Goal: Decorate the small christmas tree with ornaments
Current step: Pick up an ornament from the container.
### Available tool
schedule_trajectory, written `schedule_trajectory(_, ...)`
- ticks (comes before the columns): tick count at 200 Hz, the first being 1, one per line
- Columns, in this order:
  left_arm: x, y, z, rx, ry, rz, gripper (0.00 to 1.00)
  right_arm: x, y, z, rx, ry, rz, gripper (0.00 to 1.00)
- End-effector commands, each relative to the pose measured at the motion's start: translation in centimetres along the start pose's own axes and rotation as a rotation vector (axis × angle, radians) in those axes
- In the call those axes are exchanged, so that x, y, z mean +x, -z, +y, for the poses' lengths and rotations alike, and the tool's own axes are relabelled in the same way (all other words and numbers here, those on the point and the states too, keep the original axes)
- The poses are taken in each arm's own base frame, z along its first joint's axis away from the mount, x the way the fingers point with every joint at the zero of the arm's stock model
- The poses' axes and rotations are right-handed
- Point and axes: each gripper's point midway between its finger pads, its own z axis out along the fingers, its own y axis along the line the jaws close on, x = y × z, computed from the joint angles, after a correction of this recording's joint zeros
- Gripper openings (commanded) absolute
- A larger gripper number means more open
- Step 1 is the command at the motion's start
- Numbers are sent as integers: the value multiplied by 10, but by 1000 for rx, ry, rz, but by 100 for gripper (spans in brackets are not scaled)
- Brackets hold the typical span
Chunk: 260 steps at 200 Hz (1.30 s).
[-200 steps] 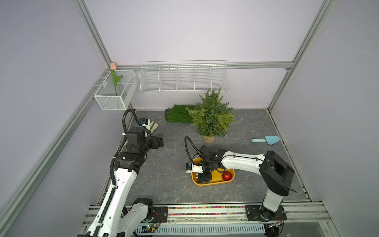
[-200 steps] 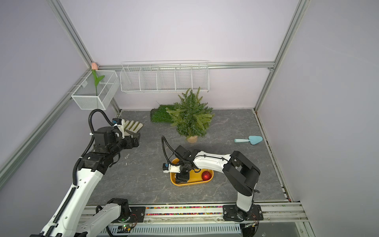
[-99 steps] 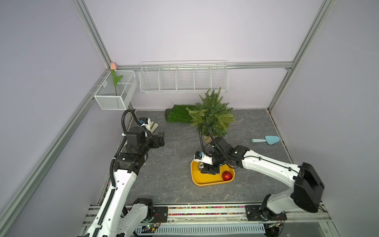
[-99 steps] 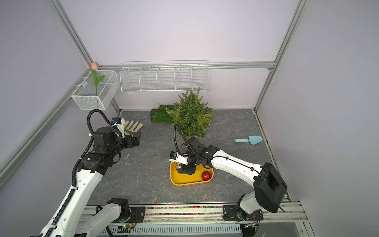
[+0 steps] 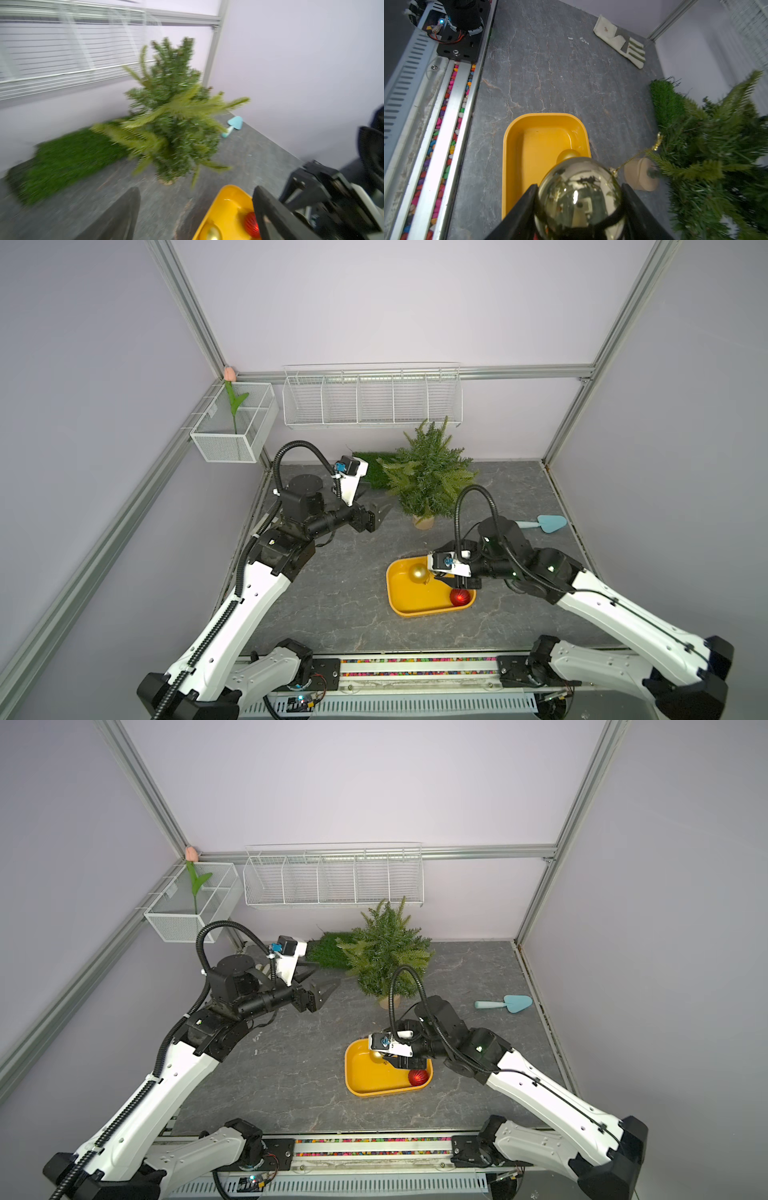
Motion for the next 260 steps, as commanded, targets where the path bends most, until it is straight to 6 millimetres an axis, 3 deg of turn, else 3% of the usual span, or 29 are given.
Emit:
schedule_trajectory(1, -6, 2, -73, 334, -127, 4, 85, -6, 18, -6, 81, 148, -33, 47)
schedule_trajectory(15, 4, -1, -95, 394, -171, 53, 86, -16, 28, -7, 108, 177, -77, 48)
schedule_trajectory(89, 40, -19, -146, 573, -149, 272, 83, -39, 50, 2, 89, 192, -198, 50)
schedule_trajectory(144, 47, -34, -129, 446, -168, 313, 66, -42, 56, 4, 88, 184, -211, 49)
schedule_trajectory(202, 45, -38, -134, 477, -159, 300, 45, -41, 54, 6, 77, 176, -208, 49)
schedule_trajectory(215, 43, -39, -134, 480, -150, 291, 45, -39, 52, 6, 75, 174, -204, 49)
schedule_trajectory(236, 40, -41, -136, 490, -138, 276, 57, -39, 52, 6, 76, 170, -203, 50)
schedule_trajectory(260, 37, -42, -140, 513, -124, 266, 59, -39, 51, 6, 75, 166, -204, 50)
